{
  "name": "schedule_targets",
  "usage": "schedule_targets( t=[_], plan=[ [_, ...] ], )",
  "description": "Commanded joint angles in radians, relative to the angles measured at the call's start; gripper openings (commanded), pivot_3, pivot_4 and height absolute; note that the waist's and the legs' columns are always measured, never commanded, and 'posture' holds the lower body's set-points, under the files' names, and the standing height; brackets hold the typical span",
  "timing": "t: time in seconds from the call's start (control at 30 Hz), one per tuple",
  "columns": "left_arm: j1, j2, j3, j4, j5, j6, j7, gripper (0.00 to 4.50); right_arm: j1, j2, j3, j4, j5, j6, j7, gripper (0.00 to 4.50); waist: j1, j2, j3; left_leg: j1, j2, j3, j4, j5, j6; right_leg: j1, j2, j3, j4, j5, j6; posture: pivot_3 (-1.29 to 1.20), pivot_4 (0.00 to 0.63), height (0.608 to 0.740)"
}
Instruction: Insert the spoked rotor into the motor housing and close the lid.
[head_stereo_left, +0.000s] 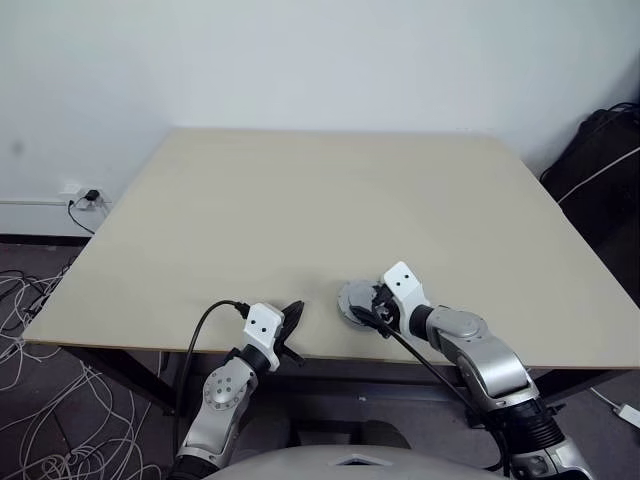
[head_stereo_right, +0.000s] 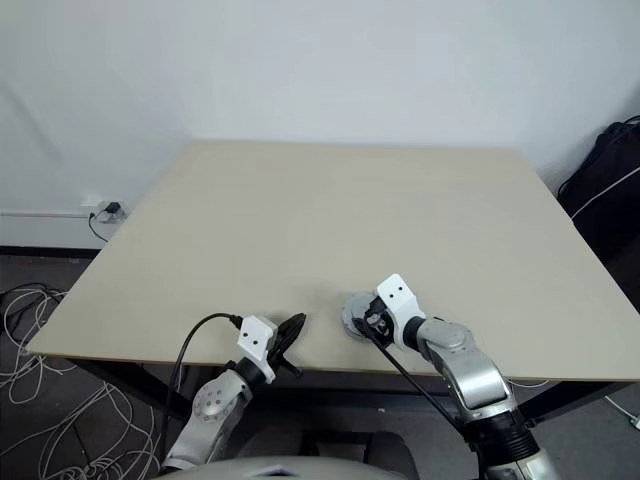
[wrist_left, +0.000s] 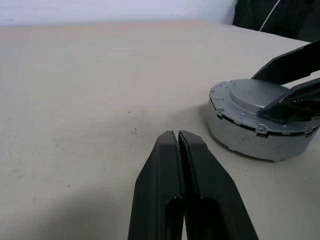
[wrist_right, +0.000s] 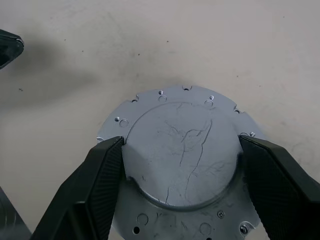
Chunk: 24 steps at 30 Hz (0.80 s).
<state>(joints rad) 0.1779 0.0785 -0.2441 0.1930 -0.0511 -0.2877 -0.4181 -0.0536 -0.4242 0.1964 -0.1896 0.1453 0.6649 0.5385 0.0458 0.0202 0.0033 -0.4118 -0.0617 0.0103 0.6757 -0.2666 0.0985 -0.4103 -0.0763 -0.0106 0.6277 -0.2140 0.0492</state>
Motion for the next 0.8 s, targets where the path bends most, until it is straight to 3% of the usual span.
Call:
schedule_targets(
  t=[0.03,0.57,0.8],
  plan=[
    [-0.017,-0.007,-0.002,-0.014,-0.007,-0.021,-0.006,0.14,-0.004,-0.014,-0.01,-0.027,-0.016,0.027,-0.02,3.29,0.0,0.0,0.0,0.0,0.0,0.0,0.0,0.0,0.0,0.0,0.0,0.0,0.0,0.0,0.0,0.0,0.0,0.74],
    [-0.017,-0.009,-0.004,-0.051,0.0,0.019,0.013,0.14,-0.008,-0.034,0.024,-0.017,-0.045,0.103,-0.035,3.29,0.001,0.001,-0.002,0.0,0.0,0.0,0.0,0.0,0.0,0.0,0.0,0.0,0.0,0.0,0.0,0.0,0.0,0.74],
    [-0.074,-0.028,-0.006,-0.07,0.023,0.157,0.064,0.14,-0.01,-0.032,0.033,-0.009,-0.051,0.111,-0.056,3.29,0.002,0.0,-0.004,0.0,0.0,0.0,0.001,0.0,0.0,0.002,0.0,-0.001,0.0,0.0,0.0,0.0,0.0,0.74]
  ],
)
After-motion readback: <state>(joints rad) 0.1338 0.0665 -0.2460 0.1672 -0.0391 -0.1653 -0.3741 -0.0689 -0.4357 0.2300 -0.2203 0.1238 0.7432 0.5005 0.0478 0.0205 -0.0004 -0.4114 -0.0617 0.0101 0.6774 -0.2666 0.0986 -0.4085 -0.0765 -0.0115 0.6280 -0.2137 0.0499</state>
